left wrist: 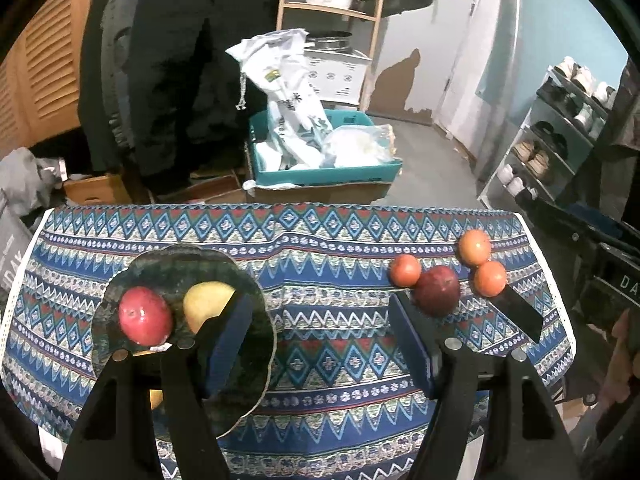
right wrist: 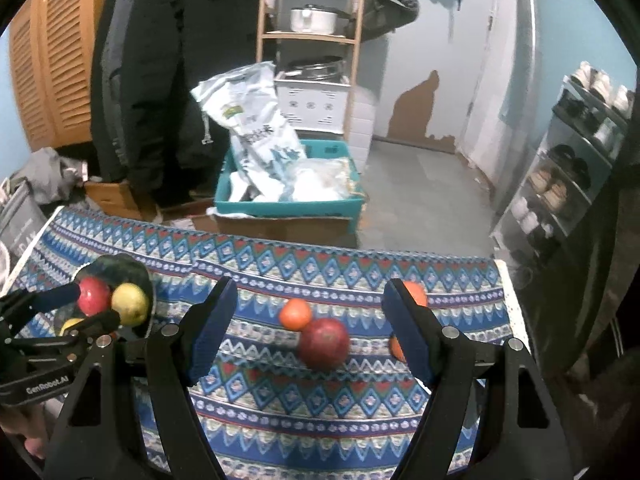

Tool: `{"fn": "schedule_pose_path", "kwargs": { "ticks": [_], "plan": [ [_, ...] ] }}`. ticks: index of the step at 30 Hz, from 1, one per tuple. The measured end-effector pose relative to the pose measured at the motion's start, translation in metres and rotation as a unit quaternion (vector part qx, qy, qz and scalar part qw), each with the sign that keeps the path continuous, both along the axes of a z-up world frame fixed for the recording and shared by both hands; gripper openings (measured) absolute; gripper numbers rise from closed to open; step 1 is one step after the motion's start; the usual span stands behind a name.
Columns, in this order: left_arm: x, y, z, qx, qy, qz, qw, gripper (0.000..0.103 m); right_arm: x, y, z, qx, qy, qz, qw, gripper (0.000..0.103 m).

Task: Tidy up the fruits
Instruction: 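Withdraw both tools from the bowl toward the remaining oranges and red apple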

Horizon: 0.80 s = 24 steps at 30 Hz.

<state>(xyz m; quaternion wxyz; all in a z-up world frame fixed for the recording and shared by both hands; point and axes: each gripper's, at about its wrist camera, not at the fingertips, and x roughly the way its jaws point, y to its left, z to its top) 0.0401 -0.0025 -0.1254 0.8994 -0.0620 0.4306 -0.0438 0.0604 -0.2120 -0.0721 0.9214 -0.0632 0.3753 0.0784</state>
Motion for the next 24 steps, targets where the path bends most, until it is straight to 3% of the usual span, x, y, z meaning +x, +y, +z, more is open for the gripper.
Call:
{"fn": "schedule_pose_path", "kwargs": {
  "ticks": [24],
  "plan": [
    [0.017, -0.083, 0.004, 0.015, 0.006, -0.062, 0.9979, 0.079, -0.008, -0.096, -0.019, -0.004, 0.009, -0.076, 0.997, 0.076]
  ]
}}
